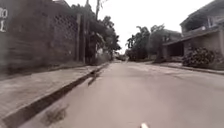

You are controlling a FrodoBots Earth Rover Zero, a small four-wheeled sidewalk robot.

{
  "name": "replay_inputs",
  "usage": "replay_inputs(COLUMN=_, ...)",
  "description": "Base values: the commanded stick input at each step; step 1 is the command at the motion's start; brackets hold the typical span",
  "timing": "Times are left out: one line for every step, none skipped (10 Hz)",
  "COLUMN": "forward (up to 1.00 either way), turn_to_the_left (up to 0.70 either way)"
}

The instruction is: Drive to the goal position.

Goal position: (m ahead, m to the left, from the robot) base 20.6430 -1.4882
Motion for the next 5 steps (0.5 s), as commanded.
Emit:
replay_inputs(forward=0.70, turn_to_the_left=0.00)
replay_inputs(forward=0.70, turn_to_the_left=0.00)
replay_inputs(forward=0.70, turn_to_the_left=0.00)
replay_inputs(forward=0.70, turn_to_the_left=0.00)
replay_inputs(forward=0.70, turn_to_the_left=0.00)
